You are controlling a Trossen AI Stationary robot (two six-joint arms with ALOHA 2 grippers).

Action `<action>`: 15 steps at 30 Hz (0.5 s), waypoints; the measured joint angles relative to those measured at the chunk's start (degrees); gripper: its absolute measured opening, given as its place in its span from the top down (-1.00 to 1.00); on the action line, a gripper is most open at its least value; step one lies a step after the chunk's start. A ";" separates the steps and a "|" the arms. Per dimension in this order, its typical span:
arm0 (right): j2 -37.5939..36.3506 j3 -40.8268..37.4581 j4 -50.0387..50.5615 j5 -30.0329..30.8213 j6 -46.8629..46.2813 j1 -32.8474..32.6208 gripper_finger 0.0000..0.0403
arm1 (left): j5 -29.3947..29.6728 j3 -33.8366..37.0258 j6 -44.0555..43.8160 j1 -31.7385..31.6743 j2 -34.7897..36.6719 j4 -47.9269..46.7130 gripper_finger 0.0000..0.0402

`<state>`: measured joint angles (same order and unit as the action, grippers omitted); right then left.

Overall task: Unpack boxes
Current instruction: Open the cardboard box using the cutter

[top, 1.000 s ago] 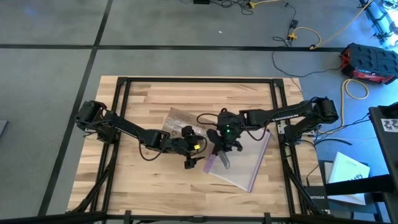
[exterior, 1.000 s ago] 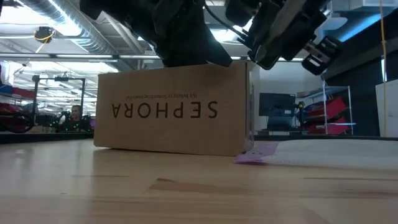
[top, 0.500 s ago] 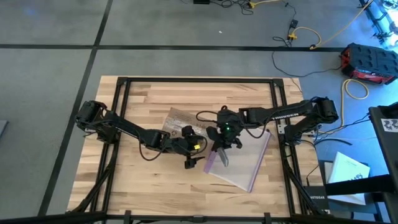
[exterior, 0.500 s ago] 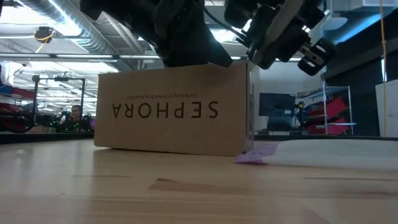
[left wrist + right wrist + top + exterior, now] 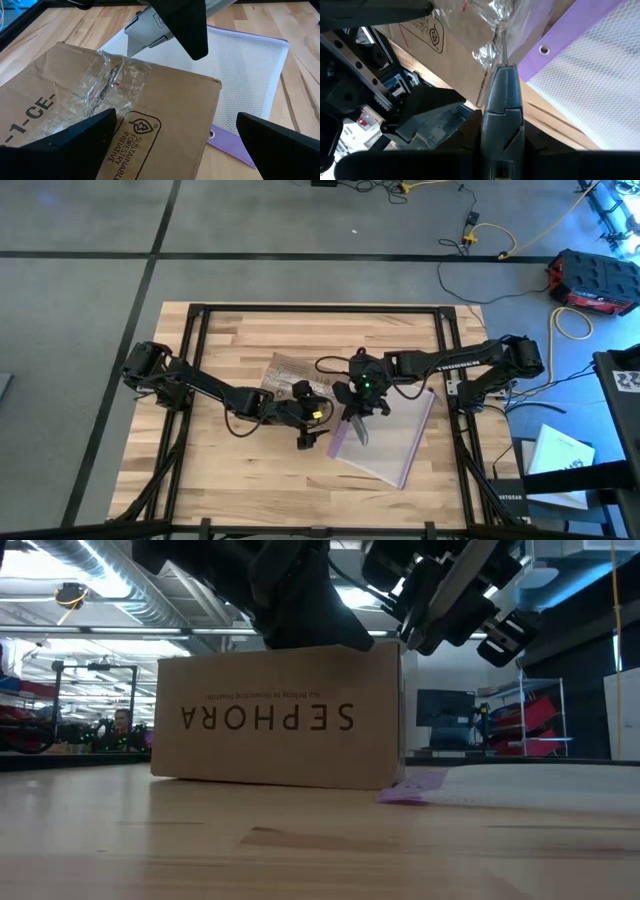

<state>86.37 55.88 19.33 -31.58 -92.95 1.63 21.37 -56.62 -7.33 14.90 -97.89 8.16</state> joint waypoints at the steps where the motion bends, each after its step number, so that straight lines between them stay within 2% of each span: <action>1: 0.00 -0.01 0.00 -0.01 0.00 0.00 0.75 | 0.00 0.00 0.00 0.00 0.00 0.00 -0.99; 15: 0.03 -0.07 -0.17 -0.97 -1.15 -0.04 0.75 | -0.44 -0.02 0.37 -0.93 0.00 0.34 -0.99</action>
<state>86.40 55.81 19.16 -32.56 -94.09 1.58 20.92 -56.64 -6.96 13.96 -97.89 8.51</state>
